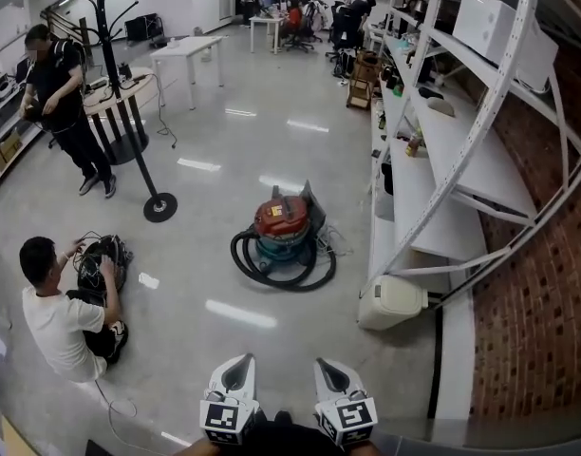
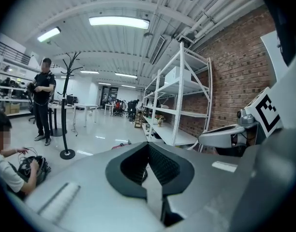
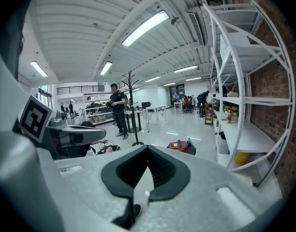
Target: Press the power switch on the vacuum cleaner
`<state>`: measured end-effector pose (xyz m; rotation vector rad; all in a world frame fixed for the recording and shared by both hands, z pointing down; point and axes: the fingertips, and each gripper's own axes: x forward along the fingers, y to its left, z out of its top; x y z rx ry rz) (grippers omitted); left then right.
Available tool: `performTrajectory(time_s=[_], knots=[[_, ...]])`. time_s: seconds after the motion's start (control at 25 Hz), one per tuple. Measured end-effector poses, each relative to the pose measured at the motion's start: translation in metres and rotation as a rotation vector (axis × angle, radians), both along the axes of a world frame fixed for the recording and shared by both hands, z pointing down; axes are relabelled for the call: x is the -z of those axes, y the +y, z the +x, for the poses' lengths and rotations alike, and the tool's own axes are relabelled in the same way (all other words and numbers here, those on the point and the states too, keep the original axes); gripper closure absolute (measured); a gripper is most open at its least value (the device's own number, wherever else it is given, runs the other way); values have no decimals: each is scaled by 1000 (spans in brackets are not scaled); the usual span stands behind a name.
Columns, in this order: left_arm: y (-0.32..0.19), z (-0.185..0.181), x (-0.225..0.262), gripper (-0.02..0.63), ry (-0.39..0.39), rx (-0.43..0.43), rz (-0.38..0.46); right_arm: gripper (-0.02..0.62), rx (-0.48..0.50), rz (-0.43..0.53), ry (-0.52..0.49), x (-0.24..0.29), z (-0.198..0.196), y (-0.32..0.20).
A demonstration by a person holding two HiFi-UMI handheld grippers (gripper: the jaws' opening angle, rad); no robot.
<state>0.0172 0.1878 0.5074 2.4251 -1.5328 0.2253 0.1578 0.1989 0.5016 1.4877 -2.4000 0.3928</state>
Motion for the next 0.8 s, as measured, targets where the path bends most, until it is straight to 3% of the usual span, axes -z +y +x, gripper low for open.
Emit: performTrajectory(time_s=[0.36, 0.8], knots=[[-81, -14, -2, 591, 71, -19, -56, 603, -20, -41, 46, -1, -19, -80], [-174, -52, 24, 591, 82, -59, 24, 603, -59, 29, 53, 19, -58, -164]])
